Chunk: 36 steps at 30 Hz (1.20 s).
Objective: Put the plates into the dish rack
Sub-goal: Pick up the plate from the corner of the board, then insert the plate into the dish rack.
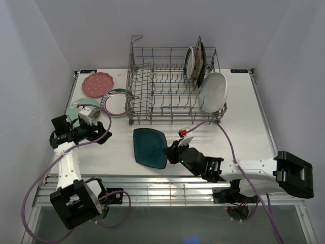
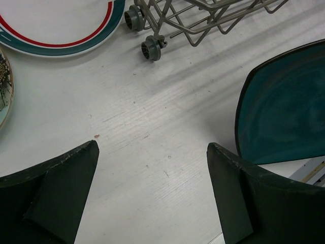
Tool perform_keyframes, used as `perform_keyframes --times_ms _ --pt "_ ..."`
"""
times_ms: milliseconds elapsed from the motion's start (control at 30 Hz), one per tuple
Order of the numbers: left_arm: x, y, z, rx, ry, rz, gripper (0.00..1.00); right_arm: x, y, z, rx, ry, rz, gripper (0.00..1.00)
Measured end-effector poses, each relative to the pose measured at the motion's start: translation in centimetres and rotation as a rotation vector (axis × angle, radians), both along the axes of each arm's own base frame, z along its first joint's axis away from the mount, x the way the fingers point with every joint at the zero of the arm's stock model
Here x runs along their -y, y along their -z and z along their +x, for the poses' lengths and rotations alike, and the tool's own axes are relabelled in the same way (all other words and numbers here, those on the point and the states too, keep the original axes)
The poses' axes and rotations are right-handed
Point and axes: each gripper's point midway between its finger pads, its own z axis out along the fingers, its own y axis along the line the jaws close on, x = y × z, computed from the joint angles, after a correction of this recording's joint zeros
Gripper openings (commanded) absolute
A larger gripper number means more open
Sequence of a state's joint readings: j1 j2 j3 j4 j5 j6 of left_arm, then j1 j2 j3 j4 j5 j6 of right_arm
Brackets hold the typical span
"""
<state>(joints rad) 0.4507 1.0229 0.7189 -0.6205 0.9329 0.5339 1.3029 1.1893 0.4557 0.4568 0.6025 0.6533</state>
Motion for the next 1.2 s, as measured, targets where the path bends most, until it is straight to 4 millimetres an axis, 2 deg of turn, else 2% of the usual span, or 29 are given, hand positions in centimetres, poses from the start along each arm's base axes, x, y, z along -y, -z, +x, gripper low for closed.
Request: perform_keyframes --times_ms 600,967,1200 --pt "-0.6 0.0 0.7 0.018 -0.042 0.008 0.98 0.6 -7.9 1.4 0.168 0.013 -0.038 0.08" --pt "-0.6 -0.1 0.7 0.024 -0.044 0.01 0.98 1.5 -14.9 3.0 0.307 0.087 -0.025 0.08" --pt "-0.6 -0.2 0.7 0.03 -0.045 0.012 0.98 2.1 -17.8 3.8 0.383 0.125 -0.04 0.08"
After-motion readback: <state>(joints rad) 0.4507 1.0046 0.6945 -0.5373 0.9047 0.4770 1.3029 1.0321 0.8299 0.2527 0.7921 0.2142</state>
